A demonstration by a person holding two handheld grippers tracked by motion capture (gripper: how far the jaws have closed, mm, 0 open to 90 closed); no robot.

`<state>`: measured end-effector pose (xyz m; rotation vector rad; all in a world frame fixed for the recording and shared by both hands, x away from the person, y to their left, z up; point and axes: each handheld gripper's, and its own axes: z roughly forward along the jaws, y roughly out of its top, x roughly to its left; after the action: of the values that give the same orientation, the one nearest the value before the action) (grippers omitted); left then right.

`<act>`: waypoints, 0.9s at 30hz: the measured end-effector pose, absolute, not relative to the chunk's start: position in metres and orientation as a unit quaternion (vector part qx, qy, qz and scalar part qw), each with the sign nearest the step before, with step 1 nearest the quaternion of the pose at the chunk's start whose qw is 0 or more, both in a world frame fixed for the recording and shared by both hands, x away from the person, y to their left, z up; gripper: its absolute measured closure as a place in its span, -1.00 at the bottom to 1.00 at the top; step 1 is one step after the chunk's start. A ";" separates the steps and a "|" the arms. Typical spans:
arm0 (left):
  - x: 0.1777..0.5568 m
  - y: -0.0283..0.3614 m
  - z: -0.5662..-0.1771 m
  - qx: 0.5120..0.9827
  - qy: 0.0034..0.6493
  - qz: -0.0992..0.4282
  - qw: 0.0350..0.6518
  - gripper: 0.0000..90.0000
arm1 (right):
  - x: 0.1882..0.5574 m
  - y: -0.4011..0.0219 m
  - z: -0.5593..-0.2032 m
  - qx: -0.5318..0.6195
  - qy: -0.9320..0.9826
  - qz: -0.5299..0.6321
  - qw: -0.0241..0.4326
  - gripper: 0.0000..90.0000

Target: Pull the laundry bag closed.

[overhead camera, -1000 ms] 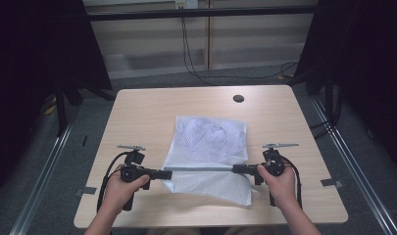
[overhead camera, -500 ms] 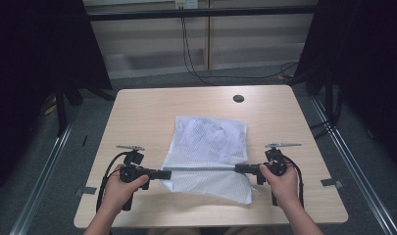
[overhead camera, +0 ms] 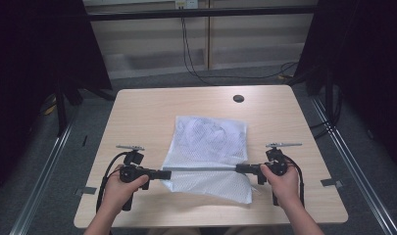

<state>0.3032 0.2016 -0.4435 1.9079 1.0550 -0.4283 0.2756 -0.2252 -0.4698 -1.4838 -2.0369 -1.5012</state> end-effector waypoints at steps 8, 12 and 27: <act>0.303 0.202 -0.443 0.768 0.428 -0.170 0.445 0.96 | 0.276 -0.227 -0.469 -0.500 -0.691 -0.511 0.107 0.95; 0.304 0.205 -0.443 0.765 0.430 -0.171 0.449 0.96 | 0.275 -0.233 -0.469 -0.509 -0.688 -0.508 0.098 0.95; 0.304 0.205 -0.443 0.768 0.428 -0.171 0.445 0.96 | 0.274 -0.236 -0.468 -0.508 -0.688 -0.509 0.099 0.95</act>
<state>0.3038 0.2050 -0.4432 1.9019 1.0601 -0.4238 0.2736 -0.2362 -0.4678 -1.5017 -2.0354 -1.5051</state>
